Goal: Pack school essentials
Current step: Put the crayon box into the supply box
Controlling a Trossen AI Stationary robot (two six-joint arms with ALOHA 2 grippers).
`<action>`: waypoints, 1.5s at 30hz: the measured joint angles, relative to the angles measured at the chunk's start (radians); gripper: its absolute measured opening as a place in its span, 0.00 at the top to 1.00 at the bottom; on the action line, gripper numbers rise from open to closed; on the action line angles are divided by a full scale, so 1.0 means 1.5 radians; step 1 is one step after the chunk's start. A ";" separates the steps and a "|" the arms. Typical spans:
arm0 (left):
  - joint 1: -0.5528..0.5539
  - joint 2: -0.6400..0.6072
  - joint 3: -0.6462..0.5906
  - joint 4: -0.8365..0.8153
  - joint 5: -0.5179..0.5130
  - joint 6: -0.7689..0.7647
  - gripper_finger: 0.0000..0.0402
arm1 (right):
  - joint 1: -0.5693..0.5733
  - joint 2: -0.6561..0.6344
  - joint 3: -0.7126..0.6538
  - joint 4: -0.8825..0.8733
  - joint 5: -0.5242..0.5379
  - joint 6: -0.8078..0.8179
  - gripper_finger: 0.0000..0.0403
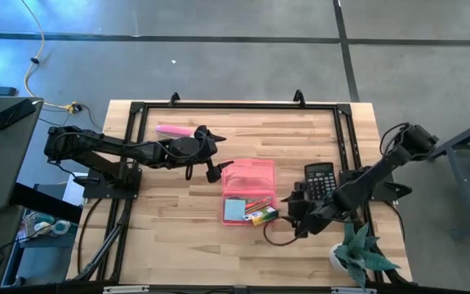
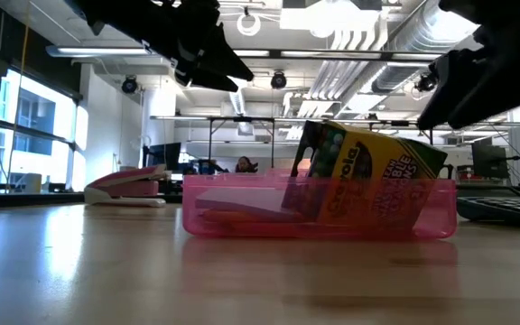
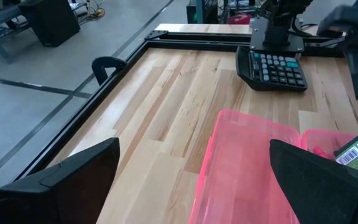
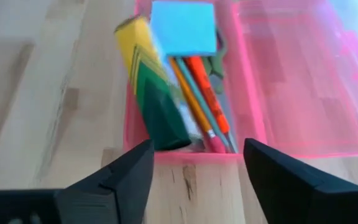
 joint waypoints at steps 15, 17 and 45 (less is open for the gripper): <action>0.000 0.000 0.000 0.001 0.000 -0.001 0.00 | -0.004 0.083 0.000 0.108 -0.011 -0.072 0.39; 0.000 0.000 0.000 0.001 0.000 -0.001 0.00 | -0.004 0.083 0.000 0.110 -0.010 -0.071 0.39; 0.000 0.000 0.000 0.000 0.000 0.000 0.00 | -0.017 0.126 0.000 0.136 -0.006 -0.073 0.66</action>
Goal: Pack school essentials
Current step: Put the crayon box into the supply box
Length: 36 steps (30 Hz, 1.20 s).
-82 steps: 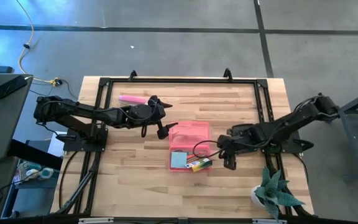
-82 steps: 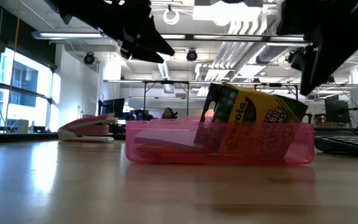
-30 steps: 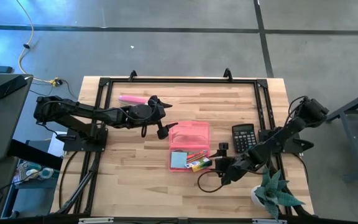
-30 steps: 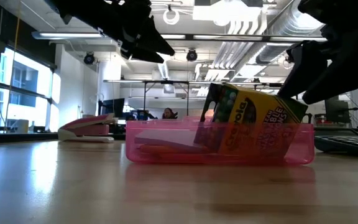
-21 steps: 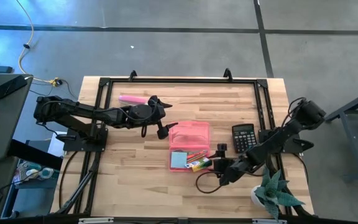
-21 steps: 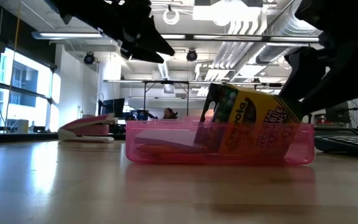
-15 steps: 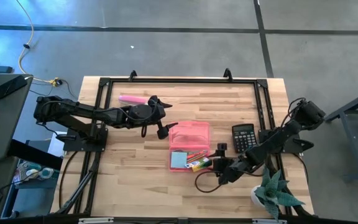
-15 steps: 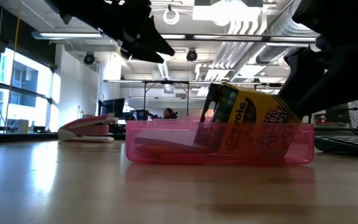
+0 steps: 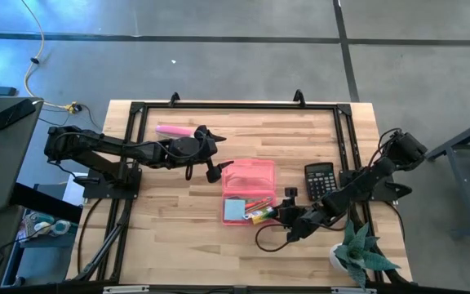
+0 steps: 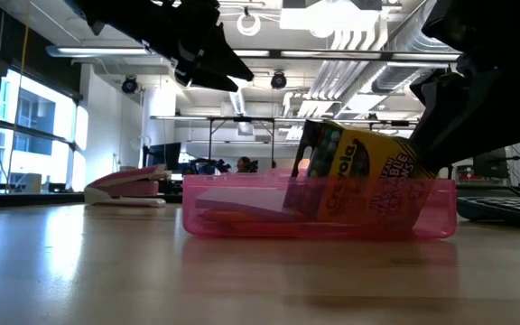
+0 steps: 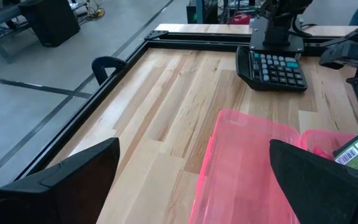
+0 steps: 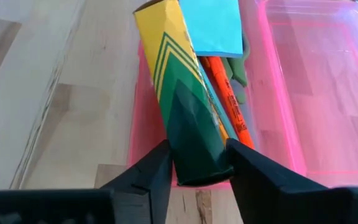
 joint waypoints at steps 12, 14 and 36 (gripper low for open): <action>0.000 0.000 0.000 0.000 0.000 -0.002 0.00 | 0.000 0.000 0.000 0.001 0.002 -0.005 0.68; 0.000 0.000 0.000 0.000 0.000 -0.002 0.00 | 0.000 0.000 0.000 0.004 0.002 -0.003 0.68; -0.001 0.000 0.000 0.000 0.000 -0.002 0.00 | -0.029 -0.061 0.000 0.007 -0.028 0.092 0.68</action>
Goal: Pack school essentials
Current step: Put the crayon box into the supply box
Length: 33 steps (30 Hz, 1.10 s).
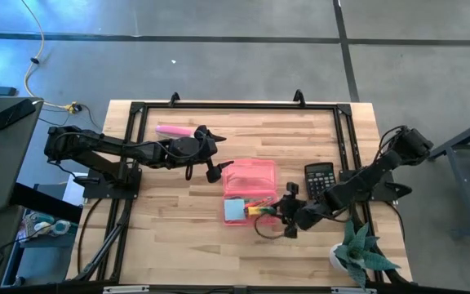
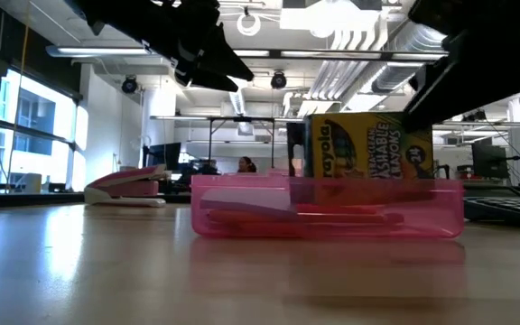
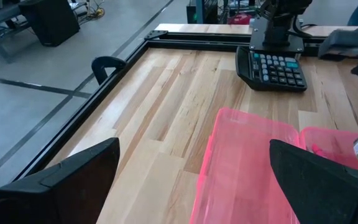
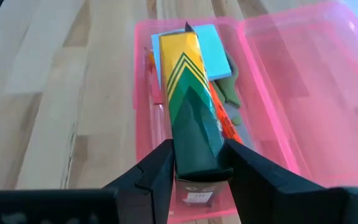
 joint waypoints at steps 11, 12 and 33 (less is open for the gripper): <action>0.000 0.000 0.000 0.000 0.000 0.002 0.00 | -0.076 0.000 0.000 0.040 -0.138 0.072 0.68; 0.000 0.000 0.000 0.000 0.000 0.002 0.00 | -0.083 0.000 0.000 0.040 -0.151 0.084 0.68; 0.000 0.000 0.000 0.000 0.000 0.002 0.00 | -0.212 0.000 0.001 -0.017 -0.334 0.166 0.68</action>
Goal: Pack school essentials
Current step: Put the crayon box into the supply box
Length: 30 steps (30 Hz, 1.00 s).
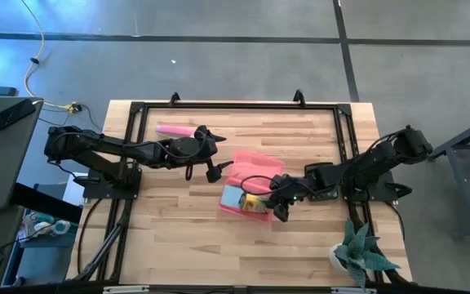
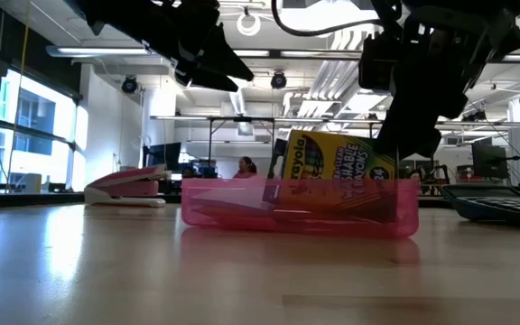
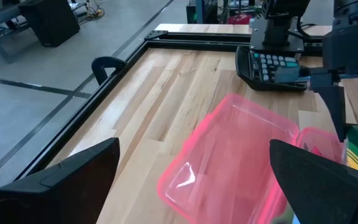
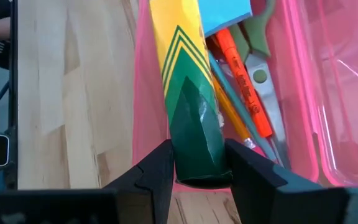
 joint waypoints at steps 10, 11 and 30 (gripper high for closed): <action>0.000 0.000 0.000 0.000 0.000 0.000 0.00 | -0.007 0.000 0.000 -0.001 0.008 -0.013 0.62; 0.000 0.000 0.000 0.000 0.000 0.000 0.00 | -0.007 0.000 0.000 -0.001 0.009 -0.013 0.60; 0.000 0.000 0.000 0.000 0.000 0.000 0.00 | -0.035 0.000 0.000 -0.007 0.037 0.017 0.58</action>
